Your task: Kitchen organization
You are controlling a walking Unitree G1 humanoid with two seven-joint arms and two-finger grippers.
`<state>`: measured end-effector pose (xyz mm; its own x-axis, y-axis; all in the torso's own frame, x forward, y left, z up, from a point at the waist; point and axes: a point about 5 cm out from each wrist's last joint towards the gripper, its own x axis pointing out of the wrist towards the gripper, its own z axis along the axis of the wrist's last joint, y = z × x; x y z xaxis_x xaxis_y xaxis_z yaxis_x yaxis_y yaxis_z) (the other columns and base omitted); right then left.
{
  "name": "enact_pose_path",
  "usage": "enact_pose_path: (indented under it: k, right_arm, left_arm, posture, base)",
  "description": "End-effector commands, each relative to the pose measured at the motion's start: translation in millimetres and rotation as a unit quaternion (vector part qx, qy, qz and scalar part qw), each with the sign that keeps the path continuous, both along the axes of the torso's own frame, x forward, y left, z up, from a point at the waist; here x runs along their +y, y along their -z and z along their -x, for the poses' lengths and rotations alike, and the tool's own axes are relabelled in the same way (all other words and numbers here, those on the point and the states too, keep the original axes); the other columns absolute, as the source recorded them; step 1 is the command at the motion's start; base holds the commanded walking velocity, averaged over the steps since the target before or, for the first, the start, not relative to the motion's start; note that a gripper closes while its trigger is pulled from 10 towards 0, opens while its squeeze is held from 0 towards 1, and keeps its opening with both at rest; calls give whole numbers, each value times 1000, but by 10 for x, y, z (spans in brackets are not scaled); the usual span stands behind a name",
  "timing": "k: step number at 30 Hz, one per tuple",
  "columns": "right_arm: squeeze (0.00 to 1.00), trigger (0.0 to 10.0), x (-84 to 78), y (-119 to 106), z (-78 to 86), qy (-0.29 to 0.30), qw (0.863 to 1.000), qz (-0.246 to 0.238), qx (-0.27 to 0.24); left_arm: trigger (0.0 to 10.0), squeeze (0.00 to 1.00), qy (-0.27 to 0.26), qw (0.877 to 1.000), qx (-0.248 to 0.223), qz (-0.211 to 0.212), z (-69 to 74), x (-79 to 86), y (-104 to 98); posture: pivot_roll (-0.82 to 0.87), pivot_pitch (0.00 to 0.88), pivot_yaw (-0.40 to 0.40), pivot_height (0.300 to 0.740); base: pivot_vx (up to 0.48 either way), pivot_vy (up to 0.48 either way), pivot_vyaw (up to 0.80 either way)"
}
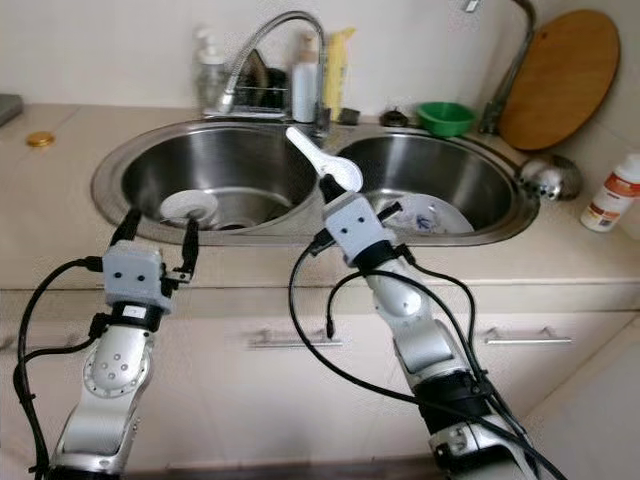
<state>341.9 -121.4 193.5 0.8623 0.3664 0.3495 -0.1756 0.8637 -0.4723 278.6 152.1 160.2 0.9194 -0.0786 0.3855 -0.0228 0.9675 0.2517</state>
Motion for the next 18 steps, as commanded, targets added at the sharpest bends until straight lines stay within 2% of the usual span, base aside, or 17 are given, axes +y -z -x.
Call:
enact_pose_path:
  k: [1, 7, 12, 13, 15, 16, 18]
  right_arm:
    - [0, 0, 64, -89, -14, -5, 1000, -24, -12]
    - [0, 235, -30, -102, -89, 30, 999, -40, -5]
    - [0, 941, -97, -41, -181, 55, 996, -65, 40]
    - [0, 3569, -139, -24, -227, 68, 993, -80, 58]
    - [0, 3569, -161, -19, -250, 75, 991, -87, 66]
    - [0, 10000, -209, -19, -303, 87, 987, -108, 86]
    - [0, 10000, -288, -16, -397, 105, 977, -137, 125]
  left_arm:
    - [10000, 0, -15, 1000, -7, -9, 4, 92, -36]
    - [10000, 0, -15, 1000, -6, -9, 1, 94, -36]
    - [10000, 0, -12, 1000, -7, -10, -4, 93, -46]
    - [10000, 0, -13, 1000, -9, -10, -5, 88, -51]
    - [10000, 0, -13, 1000, -11, -9, -6, 86, -54]
    - [10000, 0, -12, 1000, -12, -9, -6, 81, -57]
    - [10000, 0, -9, 1000, -13, -12, -6, 69, -61]
  posture:
    - [73, 0, -64, 740]
    - [75, 0, -65, 740]
    - [78, 0, -64, 740]
    - [80, 0, -65, 740]
    - [80, 0, -65, 740]
    - [80, 0, -65, 740]
    - [81, 0, -63, 740]
  base:
    - [300, 0, 0]
    - [303, 0, 0]
    - [283, 0, 0]
    - [0, 0, 0]
    - [0, 0, 0]
    - [0, 0, 0]
    - [0, 0, 0]
